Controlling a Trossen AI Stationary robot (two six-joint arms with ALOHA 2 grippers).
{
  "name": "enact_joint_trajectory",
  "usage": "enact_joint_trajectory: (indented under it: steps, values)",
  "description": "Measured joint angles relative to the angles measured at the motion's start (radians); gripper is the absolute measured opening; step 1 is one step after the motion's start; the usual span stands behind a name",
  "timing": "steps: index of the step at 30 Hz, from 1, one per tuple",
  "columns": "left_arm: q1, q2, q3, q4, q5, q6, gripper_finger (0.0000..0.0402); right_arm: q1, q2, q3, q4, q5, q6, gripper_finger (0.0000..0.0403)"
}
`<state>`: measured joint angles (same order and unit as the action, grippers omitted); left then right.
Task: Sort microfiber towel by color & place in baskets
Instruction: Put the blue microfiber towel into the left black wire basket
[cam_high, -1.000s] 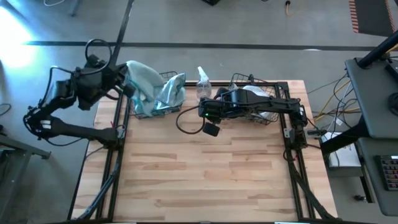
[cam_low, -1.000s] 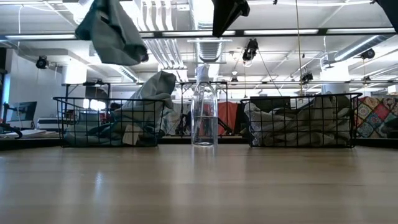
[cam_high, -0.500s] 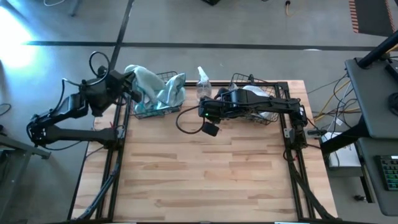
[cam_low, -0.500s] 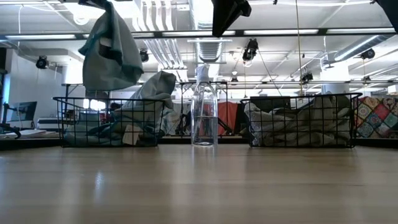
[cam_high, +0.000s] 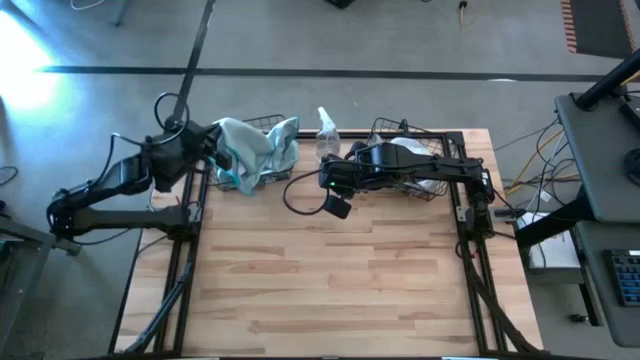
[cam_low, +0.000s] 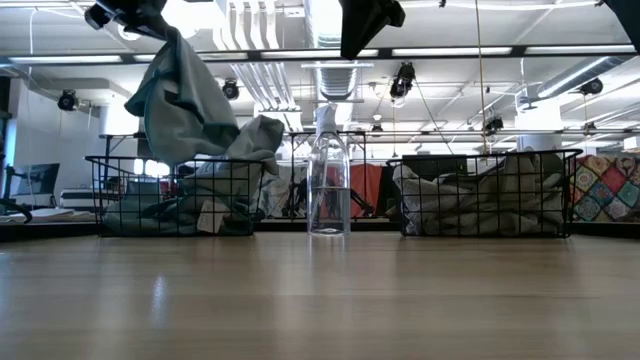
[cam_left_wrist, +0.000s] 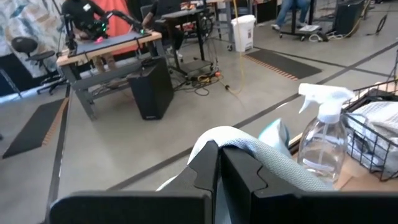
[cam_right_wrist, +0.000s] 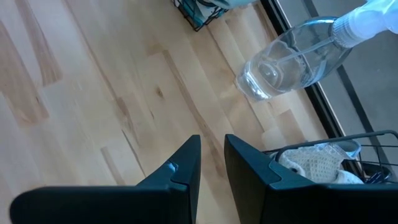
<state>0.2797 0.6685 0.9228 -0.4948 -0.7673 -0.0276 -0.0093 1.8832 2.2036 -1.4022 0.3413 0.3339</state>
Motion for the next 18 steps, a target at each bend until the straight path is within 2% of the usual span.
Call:
enact_joint_trajectory:
  steps: [6, 14, 18]
  values:
    - [0.049, -0.022, -0.051, 0.011, -0.001, -0.034, 0.0, 0.0, 0.0, 0.0, 0.002, 0.0, 0.008, 0.0066]
    - [0.194, -0.043, -0.08, 0.068, -0.006, -0.001, 0.0, 0.0, 0.0, -0.001, 0.002, 0.0, 0.008, 0.0066]
    - [0.267, -0.041, -0.079, 0.124, 0.081, 0.039, 0.0, 0.0, 0.0, -0.001, 0.002, 0.0, 0.008, 0.0066]
